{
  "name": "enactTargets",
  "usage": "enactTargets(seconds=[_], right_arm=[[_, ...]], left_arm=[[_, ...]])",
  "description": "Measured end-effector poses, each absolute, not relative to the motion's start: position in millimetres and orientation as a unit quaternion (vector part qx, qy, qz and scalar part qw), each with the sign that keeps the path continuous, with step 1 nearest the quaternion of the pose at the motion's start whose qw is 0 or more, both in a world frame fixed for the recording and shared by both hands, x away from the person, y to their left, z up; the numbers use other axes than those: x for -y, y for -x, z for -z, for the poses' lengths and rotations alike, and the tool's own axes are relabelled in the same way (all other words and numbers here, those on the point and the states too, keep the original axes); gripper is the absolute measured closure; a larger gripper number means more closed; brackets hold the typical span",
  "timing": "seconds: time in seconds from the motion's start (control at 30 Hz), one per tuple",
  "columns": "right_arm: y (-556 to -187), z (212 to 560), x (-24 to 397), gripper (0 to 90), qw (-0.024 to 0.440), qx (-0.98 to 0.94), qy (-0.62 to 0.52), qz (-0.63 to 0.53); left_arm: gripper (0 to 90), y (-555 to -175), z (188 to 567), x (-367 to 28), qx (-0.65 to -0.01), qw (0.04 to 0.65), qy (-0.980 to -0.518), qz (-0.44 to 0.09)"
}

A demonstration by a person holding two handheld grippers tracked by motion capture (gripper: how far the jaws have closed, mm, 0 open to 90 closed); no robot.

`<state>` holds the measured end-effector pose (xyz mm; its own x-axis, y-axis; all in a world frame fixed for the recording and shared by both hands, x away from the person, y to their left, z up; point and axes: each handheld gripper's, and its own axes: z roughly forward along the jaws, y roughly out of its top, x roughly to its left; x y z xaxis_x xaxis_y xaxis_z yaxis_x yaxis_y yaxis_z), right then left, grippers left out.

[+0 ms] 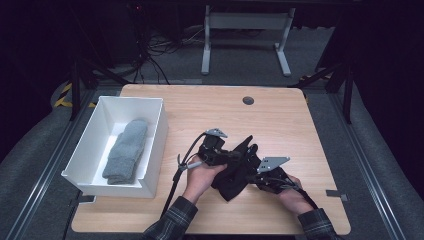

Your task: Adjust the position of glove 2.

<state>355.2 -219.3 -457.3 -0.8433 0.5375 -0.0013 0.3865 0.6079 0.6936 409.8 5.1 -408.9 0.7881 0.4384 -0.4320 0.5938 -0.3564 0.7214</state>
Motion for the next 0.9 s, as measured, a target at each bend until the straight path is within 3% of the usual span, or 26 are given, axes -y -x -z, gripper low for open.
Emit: enactTargets(seconds=[0.4, 0.53, 0.67, 0.73, 0.83, 0.87, 0.9], right_arm=[[-357, 459, 216, 90.0, 0.108, -0.890, -0.256, -0.361], [-354, 455, 221, 89.9, 0.107, -0.890, -0.257, -0.360], [-348, 450, 235, 88.7, 0.116, -0.890, -0.262, -0.355], [-347, 447, 246, 85.7, 0.123, -0.885, -0.272, -0.357], [-349, 445, 261, 74.6, 0.137, -0.876, -0.293, -0.358], [-349, 445, 261, 74.6, 0.137, -0.876, -0.293, -0.358], [-351, 445, 269, 67.0, 0.143, -0.873, -0.303, -0.355]], left_arm=[[86.6, -403, 429, 17, -0.301, 0.460, -0.828, 0.112], [76.4, -402, 428, 18, -0.286, 0.467, -0.829, 0.114], [82.6, -401, 423, 13, -0.278, 0.463, -0.835, 0.102], [89.4, -401, 422, 9, -0.278, 0.451, -0.843, 0.096], [89.8, -398, 425, 5, -0.277, 0.439, -0.850, 0.090], [89.8, -398, 425, 5, -0.277, 0.439, -0.850, 0.090], [89.8, -397, 427, 5, -0.276, 0.434, -0.853, 0.090]])
